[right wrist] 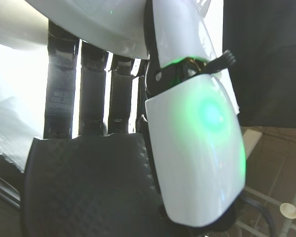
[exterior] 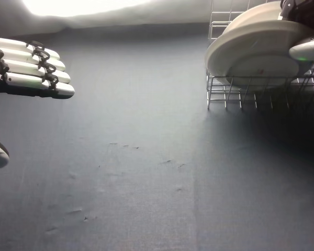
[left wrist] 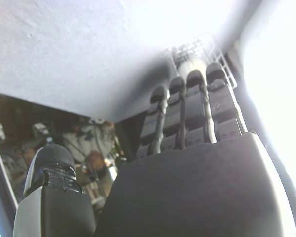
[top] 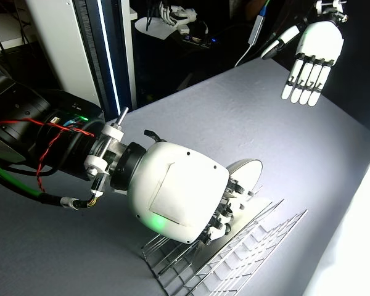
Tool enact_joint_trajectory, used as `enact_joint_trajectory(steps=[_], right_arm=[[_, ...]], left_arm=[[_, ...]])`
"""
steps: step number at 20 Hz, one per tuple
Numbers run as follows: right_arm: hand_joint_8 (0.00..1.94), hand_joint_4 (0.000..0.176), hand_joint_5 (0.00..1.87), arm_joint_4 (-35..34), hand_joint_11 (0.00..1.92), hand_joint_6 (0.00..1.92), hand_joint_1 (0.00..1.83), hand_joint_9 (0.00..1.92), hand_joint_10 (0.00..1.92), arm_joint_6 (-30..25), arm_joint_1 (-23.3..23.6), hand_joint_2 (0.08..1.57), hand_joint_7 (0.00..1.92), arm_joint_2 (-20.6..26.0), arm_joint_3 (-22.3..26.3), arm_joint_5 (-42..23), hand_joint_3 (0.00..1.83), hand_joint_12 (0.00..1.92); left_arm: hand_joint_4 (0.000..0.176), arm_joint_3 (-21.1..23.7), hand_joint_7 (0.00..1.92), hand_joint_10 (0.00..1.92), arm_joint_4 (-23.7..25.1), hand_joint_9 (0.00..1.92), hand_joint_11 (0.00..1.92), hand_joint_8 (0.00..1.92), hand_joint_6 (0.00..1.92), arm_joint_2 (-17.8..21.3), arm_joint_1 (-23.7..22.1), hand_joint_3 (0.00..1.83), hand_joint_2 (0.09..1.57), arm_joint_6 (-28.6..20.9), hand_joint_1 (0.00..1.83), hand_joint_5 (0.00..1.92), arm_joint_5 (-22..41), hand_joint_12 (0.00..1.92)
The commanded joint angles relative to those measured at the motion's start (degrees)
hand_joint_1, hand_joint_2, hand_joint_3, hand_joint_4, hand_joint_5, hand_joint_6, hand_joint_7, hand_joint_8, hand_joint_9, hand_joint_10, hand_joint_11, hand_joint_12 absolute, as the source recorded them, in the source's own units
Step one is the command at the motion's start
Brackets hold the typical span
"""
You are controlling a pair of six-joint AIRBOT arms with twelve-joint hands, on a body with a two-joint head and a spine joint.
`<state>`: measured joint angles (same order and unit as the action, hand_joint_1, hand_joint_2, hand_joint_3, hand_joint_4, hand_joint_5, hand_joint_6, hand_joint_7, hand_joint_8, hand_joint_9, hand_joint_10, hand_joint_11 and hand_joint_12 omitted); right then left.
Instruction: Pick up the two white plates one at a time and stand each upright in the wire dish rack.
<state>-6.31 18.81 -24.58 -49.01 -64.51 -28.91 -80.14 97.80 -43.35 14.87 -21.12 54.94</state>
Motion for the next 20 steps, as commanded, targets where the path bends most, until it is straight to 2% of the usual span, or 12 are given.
enact_joint_trajectory(steps=[1, 2, 3, 4, 5, 6, 8, 11, 12, 13, 16, 20], right_arm=[[0.46, 0.0, 0.88, -0.48, 0.64, 1.13, 1.16, 0.99, 0.12, -0.73, 0.39, 1.16, 0.88, 0.32, -0.29, -8.28, 0.0, 0.95], [0.46, 0.0, 0.88, -0.47, 0.64, 1.13, 1.16, 0.99, 0.12, -0.73, 0.4, 1.16, 0.88, 0.32, -0.29, -8.28, 0.0, 0.95], [0.1, 0.0, 0.84, -0.38, 0.57, 1.18, 1.13, 0.95, 0.04, -0.73, 0.42, 1.18, 0.92, 0.32, -0.26, -8.28, 0.0, 0.95], [0.05, 0.0, 0.82, -0.28, 0.54, 1.21, 1.13, 0.94, 0.03, -0.73, 0.47, 1.19, 0.92, 0.34, -0.2, -8.28, 0.0, 0.95], [0.02, 0.0, 0.72, -0.05, 0.5, 0.57, 1.22, 0.91, 0.01, -0.74, 0.58, 1.13, 0.9, 0.34, -0.11, -8.28, 0.0, 0.95], [0.01, 0.0, 0.78, 0.32, 0.49, 0.26, 1.25, 0.9, 0.0, -0.77, 0.78, 1.1, 0.9, 0.35, 0.04, -8.28, 0.0, 0.94], [0.0, 0.0, 0.78, 1.1, 0.36, 0.05, 1.22, 0.8, 0.0, -0.8, 1.2, 1.09, 0.82, 0.36, 0.37, -8.28, 0.0, 0.97], [0.0, 0.0, 0.64, 1.91, 0.12, 0.0, 1.14, 0.61, 0.0, -0.98, 2.65, 1.11, 0.67, 0.56, 2.18, -8.24, 0.0, 1.07], [0.0, 0.0, 0.64, 2.47, 0.12, 0.0, 1.14, 0.61, 0.0, -1.07, 3.29, 1.11, 0.67, 0.58, 2.64, -8.24, 0.0, 1.07], [0.0, 0.0, 0.39, 3.25, 0.0, 0.0, 1.05, 0.31, 0.0, -1.2, 4.13, 1.06, 0.36, 0.61, 3.33, -8.2, 0.0, 0.82], [0.0, 0.0, 0.11, 8.18, 0.0, 0.0, 0.92, 0.04, 0.0, -1.49, 5.85, 0.98, 0.07, 0.62, 5.09, -8.32, 0.0, 0.28], [0.0, 0.0, 0.0, 20.77, 0.0, 0.0, 0.89, 0.0, 0.0, -1.84, 6.04, 0.88, 0.0, 0.53, 6.43, -11.97, 0.0, 0.01]], left_arm=[[0.0, 0.06, 0.03, 0.0, -3.97, 0.0, 0.0, 0.0, 0.0, 0.49, -0.8, 0.0, 1.04, -0.16, 0.0, 0.03, 0.54, 0.0], [0.0, 0.14, 0.03, 0.0, -3.95, 0.0, 0.0, 0.0, 0.0, 0.5, -0.8, 0.0, 1.04, -0.16, 0.0, 0.03, 0.54, 0.0], [0.0, 0.25, 0.02, 0.0, -3.9, 0.0, 0.0, 0.01, 0.01, 0.51, -0.8, 0.01, 1.06, -0.16, 0.0, 0.05, 0.54, 0.0], [0.0, 0.32, 0.03, 0.0, -3.9, 0.0, 0.0, 0.01, 0.02, 0.51, -0.8, 0.0, 1.04, -0.16, 0.0, 0.06, 0.54, 0.0], [0.0, 0.41, 0.04, 0.0, -3.9, 0.0, 0.0, 0.01, 0.02, 0.52, -0.8, 0.0, 1.0, -0.16, 0.0, 0.06, 0.54, 0.0], [0.0, 0.5, 0.03, 0.0, -3.9, 0.0, 0.0, 0.01, 0.01, 0.54, -0.8, 0.0, 0.99, -0.16, 0.0, 0.05, 0.54, 0.0], [0.0, 0.62, 0.04, 0.0, -3.9, 0.01, 0.0, 0.01, 0.01, 0.54, -0.79, 0.0, 1.01, -0.16, 0.0, 0.05, 0.54, 0.0], [0.0, 0.77, 0.04, 0.0, -3.9, 0.01, 0.0, 0.01, 0.01, 0.55, -0.79, 0.0, 1.01, -0.17, 0.0, 0.05, 0.57, 0.0], [0.0, 0.85, 0.04, 0.0, -3.9, 0.01, 0.0, 0.01, 0.01, 0.55, -0.79, 0.0, 1.01, -0.17, 0.0, 0.05, 0.66, 0.0], [0.0, 1.05, 0.04, 0.0, -3.91, 0.01, 0.0, 0.01, 0.01, 0.54, -0.8, 0.0, 1.02, -0.17, 0.0, 0.07, 0.9, 0.0], [0.0, 2.47, 0.04, 0.0, -3.91, 0.0, 0.0, 0.0, 0.0, 0.52, -0.89, 0.0, 1.02, -0.17, 0.0, 0.06, 2.35, 0.0], [0.0, 6.21, 0.03, 0.0, -3.9, 0.0, 0.0, 0.0, 0.0, 0.87, -1.32, 0.02, 1.07, -0.17, 0.0, 0.05, 2.89, 0.0]])
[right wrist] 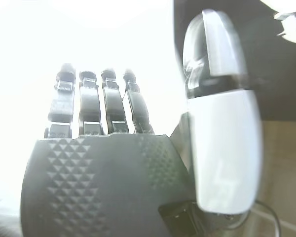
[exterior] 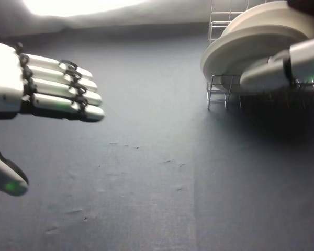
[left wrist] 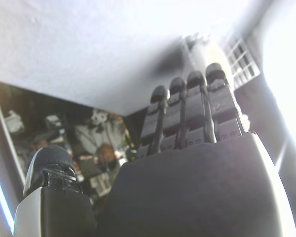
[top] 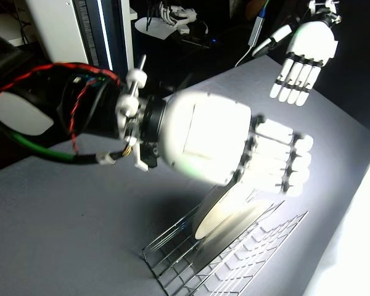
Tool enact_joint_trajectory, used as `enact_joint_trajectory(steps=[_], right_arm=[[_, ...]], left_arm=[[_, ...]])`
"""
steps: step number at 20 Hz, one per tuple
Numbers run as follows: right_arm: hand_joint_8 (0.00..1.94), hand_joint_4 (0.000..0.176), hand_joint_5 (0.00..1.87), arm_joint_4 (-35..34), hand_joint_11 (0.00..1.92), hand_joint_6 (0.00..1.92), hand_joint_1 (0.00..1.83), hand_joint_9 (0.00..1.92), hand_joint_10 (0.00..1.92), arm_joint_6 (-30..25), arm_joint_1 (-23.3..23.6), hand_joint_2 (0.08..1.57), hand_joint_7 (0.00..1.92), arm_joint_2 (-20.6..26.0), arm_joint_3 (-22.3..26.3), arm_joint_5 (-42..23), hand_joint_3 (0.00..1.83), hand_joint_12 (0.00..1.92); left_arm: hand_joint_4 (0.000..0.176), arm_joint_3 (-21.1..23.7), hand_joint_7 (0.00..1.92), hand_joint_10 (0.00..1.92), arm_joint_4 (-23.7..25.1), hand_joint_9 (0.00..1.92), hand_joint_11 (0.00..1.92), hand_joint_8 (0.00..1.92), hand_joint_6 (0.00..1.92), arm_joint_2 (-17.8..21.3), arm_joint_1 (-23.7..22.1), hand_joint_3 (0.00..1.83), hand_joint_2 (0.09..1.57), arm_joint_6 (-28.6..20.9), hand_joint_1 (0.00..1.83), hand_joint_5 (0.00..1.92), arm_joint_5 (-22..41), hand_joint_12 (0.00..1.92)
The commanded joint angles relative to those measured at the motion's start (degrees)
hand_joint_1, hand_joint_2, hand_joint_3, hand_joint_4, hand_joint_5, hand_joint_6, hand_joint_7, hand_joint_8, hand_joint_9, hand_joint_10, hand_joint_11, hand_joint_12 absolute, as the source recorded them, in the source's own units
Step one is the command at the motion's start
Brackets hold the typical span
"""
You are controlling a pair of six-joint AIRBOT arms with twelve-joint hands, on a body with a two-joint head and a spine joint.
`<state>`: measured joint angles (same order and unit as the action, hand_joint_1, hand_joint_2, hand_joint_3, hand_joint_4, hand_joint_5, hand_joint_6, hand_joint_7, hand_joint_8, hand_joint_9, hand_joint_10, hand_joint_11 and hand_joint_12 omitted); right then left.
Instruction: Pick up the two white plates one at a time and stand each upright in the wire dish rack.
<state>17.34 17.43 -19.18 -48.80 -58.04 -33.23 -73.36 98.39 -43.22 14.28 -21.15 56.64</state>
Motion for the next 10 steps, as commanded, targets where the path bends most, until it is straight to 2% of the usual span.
enact_joint_trajectory(steps=[1, 3, 4, 5, 10], right_arm=[[0.0, 0.0, 0.0, 0.86, 0.0, 0.0, 0.86, 0.0, 0.0, -0.51, 0.4, 0.86, 0.0, 0.28, 0.07, -8.83, 0.0, 0.0], [0.0, 0.0, 0.0, 8.18, 0.0, 0.0, 0.89, 0.0, 0.0, -0.67, 0.33, 0.79, 0.0, 0.27, 0.21, -11.02, 0.0, 0.0], [0.0, 0.0, 0.0, 10.83, 0.0, 0.0, 0.82, 0.0, 0.0, -0.68, 0.29, 0.81, 0.0, 0.23, 0.22, -12.0, 0.0, 0.0], [0.0, 0.0, 0.0, 13.52, 0.0, 0.0, 0.82, 0.0, 0.0, -0.67, 0.24, 0.81, 0.0, 0.2, 0.28, -12.94, 0.0, 0.0], [0.0, 0.0, 0.0, 28.52, 0.0, 0.0, 0.97, 0.0, 0.0, -0.4, -0.55, 0.78, 0.0, 0.27, 0.29, -20.57, 0.0, 0.0]], left_arm=[[0.0, 0.35, 0.03, 0.0, -4.4, 0.0, 0.0, 0.0, 0.0, 1.06, -0.73, 0.02, 1.07, -0.09, 0.0, 0.04, 1.5, 0.0], [0.0, 2.02, 0.04, 0.0, -3.36, 0.0, 0.0, 0.0, 0.0, 1.75, -0.73, 0.01, 1.06, 1.86, 0.0, 0.04, 2.07, 0.0], [0.0, 2.33, 0.02, 0.0, -2.96, 0.0, 0.0, 0.0, 0.0, 1.87, -0.88, 0.0, 1.05, 2.8, 0.0, 0.03, 2.35, 0.0], [0.0, 2.45, 0.02, 0.0, -2.88, 0.0, 0.0, 0.0, 0.0, 1.89, -1.32, 0.0, 1.04, 2.97, 0.0, 0.03, 2.61, 0.0], [0.0, 3.53, 0.05, 0.0, -2.13, 0.01, 0.01, 0.01, 0.0, 3.16, -5.81, 0.0, 1.05, 3.02, 0.0, 0.05, 5.96, 0.01]])
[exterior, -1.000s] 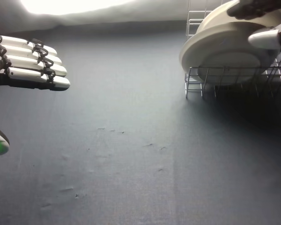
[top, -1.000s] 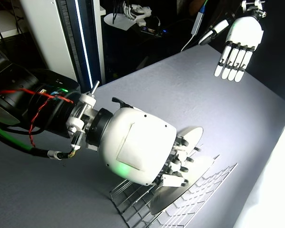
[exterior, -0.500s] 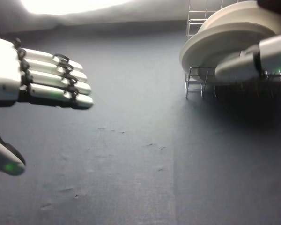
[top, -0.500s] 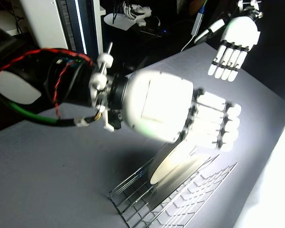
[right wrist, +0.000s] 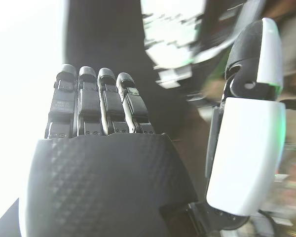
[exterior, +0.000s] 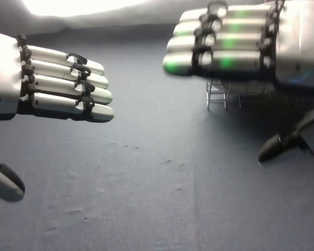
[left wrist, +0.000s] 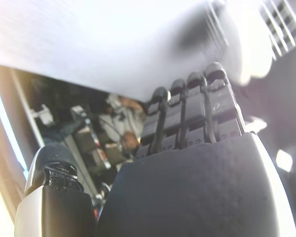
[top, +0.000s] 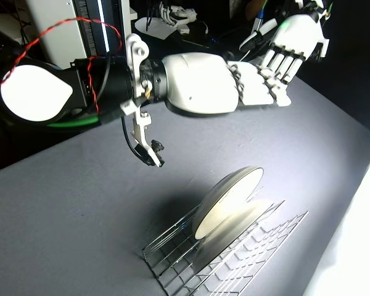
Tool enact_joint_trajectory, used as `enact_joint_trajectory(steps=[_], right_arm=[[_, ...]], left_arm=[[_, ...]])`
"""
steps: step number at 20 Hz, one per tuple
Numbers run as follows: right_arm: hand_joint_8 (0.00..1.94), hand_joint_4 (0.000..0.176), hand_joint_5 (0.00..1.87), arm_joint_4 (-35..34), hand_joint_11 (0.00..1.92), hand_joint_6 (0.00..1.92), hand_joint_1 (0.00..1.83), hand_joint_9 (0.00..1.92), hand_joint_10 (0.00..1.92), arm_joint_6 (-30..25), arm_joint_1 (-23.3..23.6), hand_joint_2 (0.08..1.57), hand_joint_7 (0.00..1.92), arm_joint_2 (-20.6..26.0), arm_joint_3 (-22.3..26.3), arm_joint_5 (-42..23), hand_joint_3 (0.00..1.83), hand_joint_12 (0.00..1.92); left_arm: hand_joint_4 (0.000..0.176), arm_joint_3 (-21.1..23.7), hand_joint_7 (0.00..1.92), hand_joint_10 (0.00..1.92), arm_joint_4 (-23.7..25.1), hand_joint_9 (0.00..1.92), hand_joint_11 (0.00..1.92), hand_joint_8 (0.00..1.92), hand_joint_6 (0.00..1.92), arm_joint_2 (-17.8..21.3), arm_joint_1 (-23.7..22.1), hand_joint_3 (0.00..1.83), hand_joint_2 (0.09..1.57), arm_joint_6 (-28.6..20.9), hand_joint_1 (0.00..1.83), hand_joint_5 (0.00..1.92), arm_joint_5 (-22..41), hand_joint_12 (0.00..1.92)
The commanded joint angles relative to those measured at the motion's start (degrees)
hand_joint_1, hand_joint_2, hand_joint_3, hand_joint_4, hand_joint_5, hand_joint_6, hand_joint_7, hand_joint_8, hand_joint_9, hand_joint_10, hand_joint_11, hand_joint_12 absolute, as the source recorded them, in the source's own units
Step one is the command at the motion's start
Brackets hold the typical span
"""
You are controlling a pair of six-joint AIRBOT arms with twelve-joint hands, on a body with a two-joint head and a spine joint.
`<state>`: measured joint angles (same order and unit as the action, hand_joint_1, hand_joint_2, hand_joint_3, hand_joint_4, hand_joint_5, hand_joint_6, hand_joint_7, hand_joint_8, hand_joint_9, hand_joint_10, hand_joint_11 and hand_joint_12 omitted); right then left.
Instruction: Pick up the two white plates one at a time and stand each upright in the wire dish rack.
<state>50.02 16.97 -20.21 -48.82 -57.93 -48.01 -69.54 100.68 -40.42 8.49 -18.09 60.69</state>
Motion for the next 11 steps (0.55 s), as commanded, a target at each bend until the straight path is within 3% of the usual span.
enact_joint_trajectory(steps=[1, 5, 11], right_arm=[[0.0, 0.0, 0.0, -2.68, 0.0, 0.0, 0.95, 0.0, 0.0, 0.14, 0.48, 0.78, 0.0, 0.35, 0.17, -6.34, 0.0, 0.0], [0.0, 0.0, 0.0, 0.39, 0.0, 0.0, 0.93, 0.0, 0.0, 0.7, 0.53, 0.78, 0.0, 0.56, 0.17, -6.85, 0.0, 0.0], [0.0, 0.0, 0.0, 4.13, 0.0, 0.0, 0.97, 0.0, 0.0, 1.18, 1.09, 0.77, 0.0, 1.45, 0.16, -7.79, 0.0, 0.0]], left_arm=[[0.0, 0.51, 0.05, 0.0, -3.26, 0.01, 0.01, 0.01, 0.0, 0.8, -1.25, 0.0, 1.04, -0.05, 0.0, 0.05, 2.56, 0.01], [0.0, 3.52, 0.02, 0.0, -2.48, 0.0, 0.0, 0.0, 0.0, 1.85, -2.29, 0.0, 1.04, -0.12, 0.0, 0.02, 3.59, 0.0], [0.0, 3.36, 0.01, 0.0, -2.2, 0.0, 0.0, 0.0, 0.01, 1.96, -2.3, 0.0, 1.03, -2.18, 0.0, 0.02, 3.66, 0.0]])
